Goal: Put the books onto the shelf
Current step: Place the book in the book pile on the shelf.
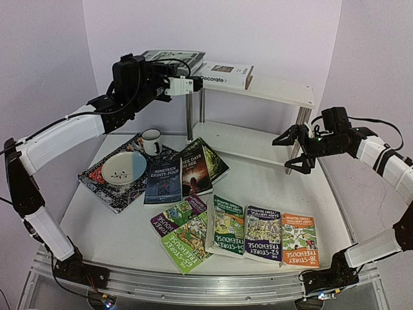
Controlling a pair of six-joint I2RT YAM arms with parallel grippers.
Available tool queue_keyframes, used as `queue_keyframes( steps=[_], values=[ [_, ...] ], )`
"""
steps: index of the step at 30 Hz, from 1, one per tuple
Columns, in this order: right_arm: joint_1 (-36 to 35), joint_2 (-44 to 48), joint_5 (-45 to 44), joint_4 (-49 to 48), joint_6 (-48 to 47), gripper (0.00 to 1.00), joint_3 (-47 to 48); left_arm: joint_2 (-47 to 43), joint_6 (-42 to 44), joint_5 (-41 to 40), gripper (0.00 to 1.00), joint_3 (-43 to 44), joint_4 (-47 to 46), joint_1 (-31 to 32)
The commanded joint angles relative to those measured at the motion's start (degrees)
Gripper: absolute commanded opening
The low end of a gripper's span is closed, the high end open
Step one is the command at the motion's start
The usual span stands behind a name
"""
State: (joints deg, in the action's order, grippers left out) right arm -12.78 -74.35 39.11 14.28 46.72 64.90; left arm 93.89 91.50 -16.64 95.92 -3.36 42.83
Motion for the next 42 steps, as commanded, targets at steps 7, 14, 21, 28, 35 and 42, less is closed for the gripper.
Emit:
queue_keyframes(
  steps=[7,14,21,28,35,42],
  values=[
    [0.3,0.3,0.1,0.9,-0.8,0.98,1.0,11.4,2.3,5.0,0.10,16.6,-5.5,0.1],
    [0.3,0.5,-0.2,0.9,-0.8,0.98,0.8,21.2,0.4,9.1,0.10,27.5,-5.6,0.0],
    [0.3,0.9,0.0,0.9,-0.8,0.98,0.2,27.4,-1.8,12.7,0.15,34.0,-5.7,0.1],
    [0.4,1.1,0.2,0.9,-0.9,0.98,-0.7,31.5,-3.1,15.0,0.15,37.1,-5.7,0.1],
    [0.4,1.1,0.4,0.9,-1.2,0.98,-0.8,35.4,-4.0,16.2,0.25,41.3,-5.8,0.1],
    [0.4,1.1,1.0,0.9,-1.4,0.98,-0.6,38.4,-4.3,16.4,0.34,45.5,-6.2,0.1]
  ],
)
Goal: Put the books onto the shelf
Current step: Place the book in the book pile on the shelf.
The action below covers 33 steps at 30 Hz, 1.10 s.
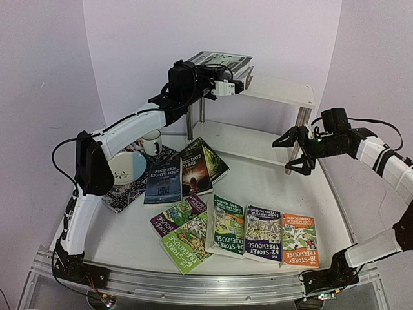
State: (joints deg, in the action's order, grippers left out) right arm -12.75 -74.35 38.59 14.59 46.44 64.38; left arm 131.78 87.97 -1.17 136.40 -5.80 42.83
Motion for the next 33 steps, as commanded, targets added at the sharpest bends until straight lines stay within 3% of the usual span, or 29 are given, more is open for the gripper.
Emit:
queue_keyframes(
  steps=[1,4,9,16,22,28,33],
  values=[
    [0.4,1.0,1.6,0.6,-1.1,0.98,-0.1,0.7,-0.8,1.0,0.38,5.2,-4.0,0.1],
    [0.4,1.1,1.7,0.6,-1.2,0.98,0.0,1.4,-1.0,1.0,0.50,5.5,-4.5,0.0],
    [0.4,1.0,2.1,0.6,-1.4,0.98,-0.1,2.2,-1.1,0.8,0.56,5.6,-5.1,0.1],
    [0.4,1.0,4.1,0.1,-3.2,0.98,1.4,2.4,-3.0,1.8,0.61,5.9,-6.1,0.1],
    [0.3,0.6,2.4,-2.0,-9.8,0.97,10.6,3.1,-4.3,3.4,0.61,6.5,-7.2,0.0],
    [0.3,-3.6,-3.1,-4.8,-20.5,0.82,21.9,3.3,-4.6,3.5,0.61,6.4,-7.8,0.0],
    [0.3,-13.5,-1.8,-6.3,-21.4,0.66,34.0,3.6,-4.8,3.9,0.61,6.3,-8.4,0.0]
  ],
)
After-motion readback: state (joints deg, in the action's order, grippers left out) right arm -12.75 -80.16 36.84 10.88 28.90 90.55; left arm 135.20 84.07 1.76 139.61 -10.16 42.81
